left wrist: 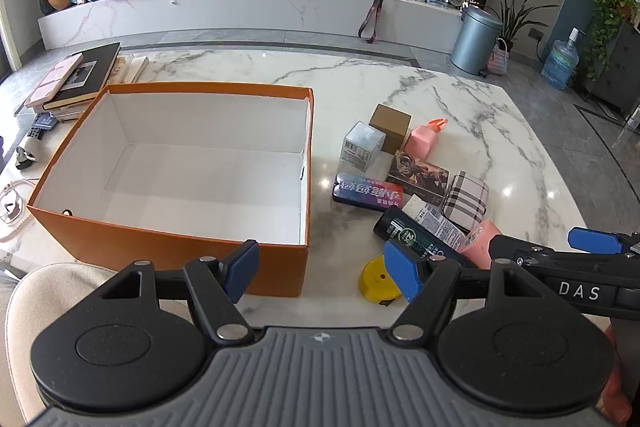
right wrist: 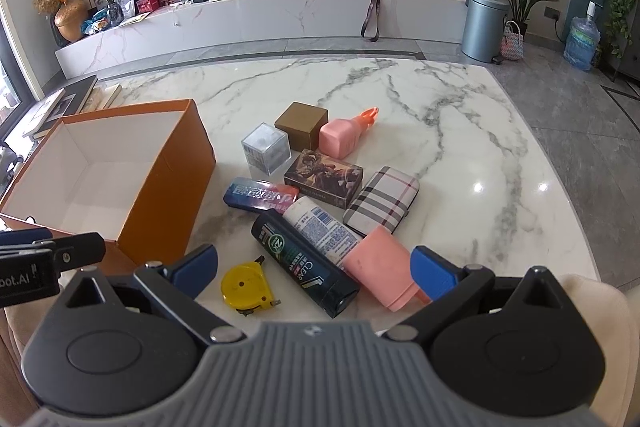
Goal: Organize rigid objects
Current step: 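Move the left gripper to the yellow tape measure while the right approaches the pink container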
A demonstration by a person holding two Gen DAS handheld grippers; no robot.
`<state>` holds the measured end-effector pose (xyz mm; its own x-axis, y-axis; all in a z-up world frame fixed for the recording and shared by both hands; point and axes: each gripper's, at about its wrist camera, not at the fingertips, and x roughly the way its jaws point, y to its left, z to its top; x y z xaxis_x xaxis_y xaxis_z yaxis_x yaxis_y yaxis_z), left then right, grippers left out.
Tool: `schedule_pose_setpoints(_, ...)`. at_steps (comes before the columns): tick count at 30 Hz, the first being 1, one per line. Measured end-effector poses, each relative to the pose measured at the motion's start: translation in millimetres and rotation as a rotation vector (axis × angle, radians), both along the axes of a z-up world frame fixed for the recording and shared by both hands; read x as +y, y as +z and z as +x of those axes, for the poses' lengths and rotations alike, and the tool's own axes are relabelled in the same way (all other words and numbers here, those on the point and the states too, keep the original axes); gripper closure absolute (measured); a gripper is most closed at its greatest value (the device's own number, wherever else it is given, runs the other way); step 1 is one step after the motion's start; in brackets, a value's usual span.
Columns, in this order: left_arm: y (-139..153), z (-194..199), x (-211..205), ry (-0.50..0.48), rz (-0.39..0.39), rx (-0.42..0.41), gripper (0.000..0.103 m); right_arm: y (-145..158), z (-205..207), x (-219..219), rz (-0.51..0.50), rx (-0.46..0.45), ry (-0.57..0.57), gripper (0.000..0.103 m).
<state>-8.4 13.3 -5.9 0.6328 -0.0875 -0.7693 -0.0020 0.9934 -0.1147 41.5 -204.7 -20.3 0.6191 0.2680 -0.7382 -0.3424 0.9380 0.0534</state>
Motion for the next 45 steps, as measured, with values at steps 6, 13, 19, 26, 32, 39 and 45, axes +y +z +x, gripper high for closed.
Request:
schedule_pose_setpoints(6, -3.5, 6.2, 3.3, -0.003, -0.002, 0.002, 0.019, -0.3, 1.6, 0.7, -0.002, 0.003, -0.001, 0.001)
schedule_pose_setpoints(13, -4.0, 7.1, 2.8, -0.008, -0.004, 0.006, 0.019, -0.6, 2.7, 1.9, -0.005, 0.007, 0.003, 0.001)
schedule_pose_setpoints(19, -8.3, 9.8, -2.5, -0.057, -0.026, 0.011, 0.024, -4.8, 5.0, -2.0, 0.034, 0.013, 0.011, 0.002)
schedule_pose_setpoints(26, -12.4, 23.5, -17.2, -0.173, -0.088, 0.012, 0.03, -16.6, 17.9, -12.7, 0.069, 0.05, 0.023, 0.014)
schedule_pose_setpoints(32, -24.5, 43.6, -36.7, -0.223, -0.133, 0.053, 0.029, -33.0, 37.8, -27.3, 0.069, 0.113, -0.005, 0.039)
schedule_pose_setpoints(39, -56.8, 72.2, -54.7, -0.234, -0.239, 0.199, 0.029, -49.3, 58.4, -38.2, 0.051, 0.164, -0.007, 0.053)
schedule_pose_setpoints(45, -86.5, 83.4, -73.6, -0.28, -0.076, 0.267, 0.029, -61.0, 77.8, -46.6, -0.009, 0.188, 0.003, 0.048)
